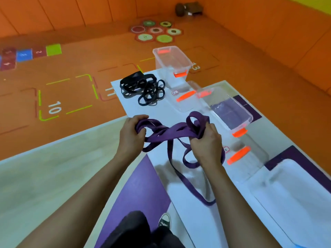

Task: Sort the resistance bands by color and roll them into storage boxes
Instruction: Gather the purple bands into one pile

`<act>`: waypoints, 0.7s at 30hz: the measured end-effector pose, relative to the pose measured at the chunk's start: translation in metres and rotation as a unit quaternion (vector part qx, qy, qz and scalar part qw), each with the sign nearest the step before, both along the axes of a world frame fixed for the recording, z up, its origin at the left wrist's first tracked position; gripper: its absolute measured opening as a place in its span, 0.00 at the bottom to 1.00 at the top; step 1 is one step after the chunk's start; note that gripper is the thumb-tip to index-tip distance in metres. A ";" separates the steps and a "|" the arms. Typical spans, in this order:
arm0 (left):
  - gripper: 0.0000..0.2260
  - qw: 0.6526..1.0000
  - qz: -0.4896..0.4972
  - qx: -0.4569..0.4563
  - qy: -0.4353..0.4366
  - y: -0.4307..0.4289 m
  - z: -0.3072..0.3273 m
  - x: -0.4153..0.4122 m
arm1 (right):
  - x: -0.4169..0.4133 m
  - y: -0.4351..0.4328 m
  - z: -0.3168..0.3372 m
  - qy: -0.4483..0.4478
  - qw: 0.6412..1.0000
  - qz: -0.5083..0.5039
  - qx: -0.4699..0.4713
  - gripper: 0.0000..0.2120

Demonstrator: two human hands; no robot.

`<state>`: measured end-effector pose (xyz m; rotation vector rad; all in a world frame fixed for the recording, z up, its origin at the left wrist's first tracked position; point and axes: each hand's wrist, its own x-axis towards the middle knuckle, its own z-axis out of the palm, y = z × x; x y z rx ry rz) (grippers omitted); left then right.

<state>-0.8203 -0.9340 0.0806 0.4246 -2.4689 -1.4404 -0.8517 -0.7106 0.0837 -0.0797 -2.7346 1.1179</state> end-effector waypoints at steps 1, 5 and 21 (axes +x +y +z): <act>0.22 1.000 0.008 0.009 0.003 -0.006 -0.007 -0.012 | -0.010 -0.004 -0.001 -0.005 1.000 0.006 0.006 0.08; 0.22 0.999 0.011 0.044 0.006 -0.017 -0.031 -0.065 | -0.061 -0.020 -0.004 -0.023 0.999 -0.013 0.026 0.08; 0.17 0.952 -0.246 -0.035 -0.178 -0.061 -0.149 -0.215 | -0.123 -0.058 -0.109 -0.307 0.925 -0.111 0.195 0.23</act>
